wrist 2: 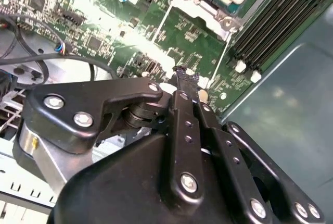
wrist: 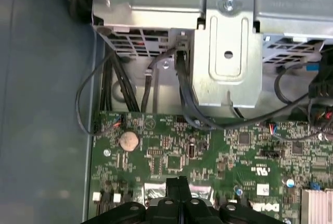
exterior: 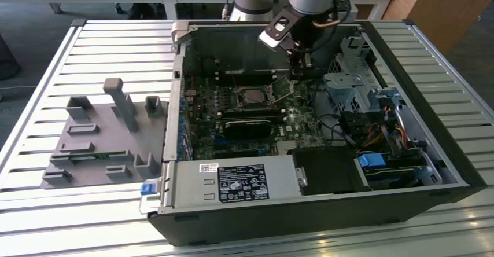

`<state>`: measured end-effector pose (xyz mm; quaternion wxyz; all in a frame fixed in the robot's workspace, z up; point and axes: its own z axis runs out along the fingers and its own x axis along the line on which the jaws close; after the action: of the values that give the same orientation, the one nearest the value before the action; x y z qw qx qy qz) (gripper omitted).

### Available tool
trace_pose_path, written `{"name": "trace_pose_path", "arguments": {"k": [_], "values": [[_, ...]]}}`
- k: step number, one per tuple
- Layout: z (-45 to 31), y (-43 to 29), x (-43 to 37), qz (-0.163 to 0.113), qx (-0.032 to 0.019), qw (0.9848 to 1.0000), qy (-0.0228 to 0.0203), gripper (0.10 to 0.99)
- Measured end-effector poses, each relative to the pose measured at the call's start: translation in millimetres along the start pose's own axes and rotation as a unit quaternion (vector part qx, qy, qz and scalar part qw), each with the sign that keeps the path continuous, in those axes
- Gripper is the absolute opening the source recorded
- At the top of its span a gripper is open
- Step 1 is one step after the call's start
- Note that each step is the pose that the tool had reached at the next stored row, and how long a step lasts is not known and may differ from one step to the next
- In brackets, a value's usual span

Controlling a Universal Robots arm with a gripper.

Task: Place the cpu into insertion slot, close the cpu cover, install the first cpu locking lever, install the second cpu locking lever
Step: 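Close the cpu cover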

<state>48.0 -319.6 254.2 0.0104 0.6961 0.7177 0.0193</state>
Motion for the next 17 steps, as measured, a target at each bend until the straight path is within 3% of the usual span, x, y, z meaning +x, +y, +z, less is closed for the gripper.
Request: {"name": "trace_pose_path", "arguments": {"k": [9, 17], "values": [[2.5, 14.5, 0.9, 0.000, 0.0046, 1.0000, -0.0017, 0.106], [6.9, 21.0, 1.6, 0.000, 0.0113, 0.9999, -0.0033, 0.106]]}}
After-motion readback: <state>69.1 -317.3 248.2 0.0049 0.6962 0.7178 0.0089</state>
